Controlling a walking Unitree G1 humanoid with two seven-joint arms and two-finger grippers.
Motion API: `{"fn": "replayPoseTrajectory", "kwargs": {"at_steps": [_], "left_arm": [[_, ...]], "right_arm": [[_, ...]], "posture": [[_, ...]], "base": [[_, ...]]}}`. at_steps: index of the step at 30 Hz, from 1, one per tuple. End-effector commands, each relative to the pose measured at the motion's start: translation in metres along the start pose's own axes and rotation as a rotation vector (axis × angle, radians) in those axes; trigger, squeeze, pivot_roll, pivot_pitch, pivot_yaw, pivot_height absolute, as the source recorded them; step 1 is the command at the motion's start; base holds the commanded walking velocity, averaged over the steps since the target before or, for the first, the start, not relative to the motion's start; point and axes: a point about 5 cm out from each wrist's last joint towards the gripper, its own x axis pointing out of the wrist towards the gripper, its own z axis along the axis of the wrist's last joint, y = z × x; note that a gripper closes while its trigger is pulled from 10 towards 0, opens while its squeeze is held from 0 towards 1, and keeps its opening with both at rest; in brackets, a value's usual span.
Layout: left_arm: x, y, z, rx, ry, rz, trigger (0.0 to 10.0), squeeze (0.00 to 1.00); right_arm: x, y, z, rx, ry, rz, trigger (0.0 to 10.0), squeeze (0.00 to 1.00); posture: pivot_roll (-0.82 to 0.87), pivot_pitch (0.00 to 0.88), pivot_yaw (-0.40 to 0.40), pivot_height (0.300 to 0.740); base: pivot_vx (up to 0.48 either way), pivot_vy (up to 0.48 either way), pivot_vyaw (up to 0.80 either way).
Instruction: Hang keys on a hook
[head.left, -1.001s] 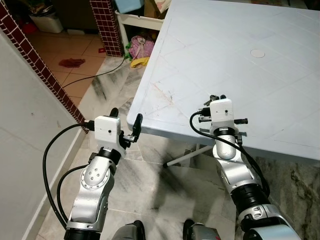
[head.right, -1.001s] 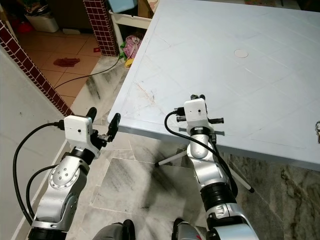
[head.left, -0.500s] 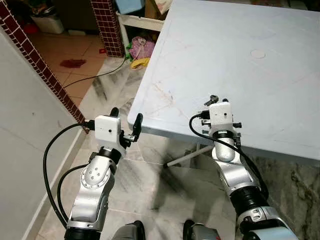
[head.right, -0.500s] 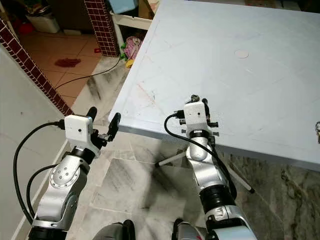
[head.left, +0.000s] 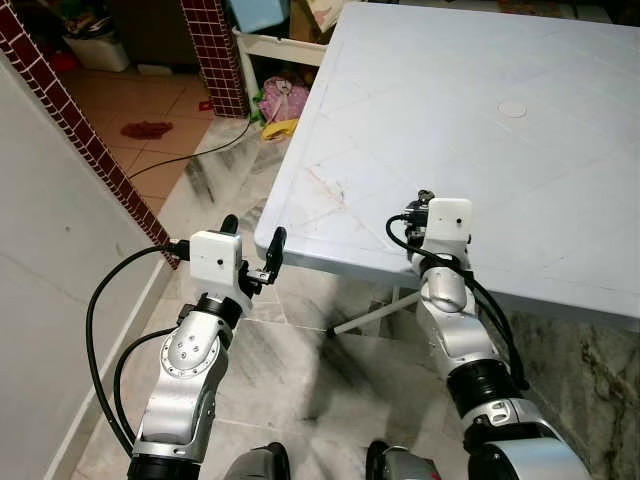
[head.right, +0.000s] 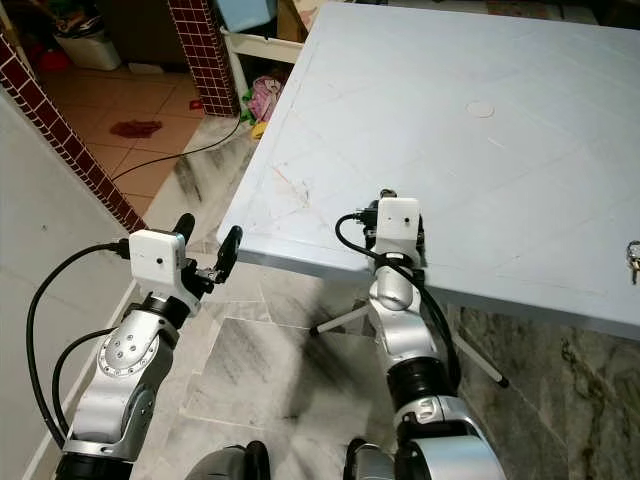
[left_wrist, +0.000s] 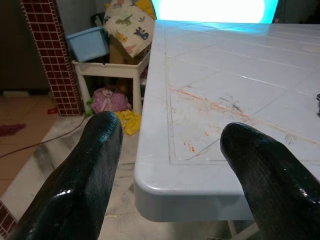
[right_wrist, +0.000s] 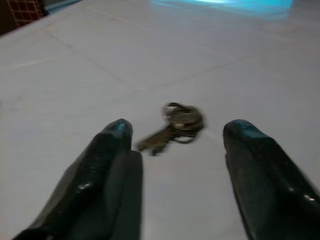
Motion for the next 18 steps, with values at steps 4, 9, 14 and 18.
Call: {"fn": "replayPoseTrajectory", "kwargs": {"at_steps": [4, 9, 14, 18], "left_arm": [[-0.002, 0.001, -0.003, 0.007, 0.014, -0.001, 10.0, 0.0], [-0.002, 0.0, -0.003, 0.005, 0.013, -0.002, 10.0, 0.0], [-0.002, 0.0, -0.003, 0.003, 0.016, -0.003, 10.0, 0.0], [-0.002, -0.001, -0.003, 0.001, 0.016, -0.006, 10.0, 0.0]], "right_arm": [[0.005, 0.012, 0.006, 0.102, 0.043, 0.011, 10.0, 1.0], [0.009, 0.016, 0.01, 0.172, 0.072, -0.046, 10.0, 1.0], [0.012, 0.018, 0.011, 0.233, 0.121, -0.08, 10.0, 1.0], [0.013, 0.024, 0.011, 0.285, 0.162, -0.078, 10.0, 1.0]], "posture": [[0.08, 0.2, 0.069, 0.74], [0.08, 0.2, 0.067, 0.74], [0.08, 0.2, 0.066, 0.74], [0.09, 0.201, 0.066, 0.74]], "base": [[0.0, 0.0, 0.0], [0.0, 0.0, 0.0], [0.0, 0.0, 0.0], [0.0, 0.0, 0.0]]}}
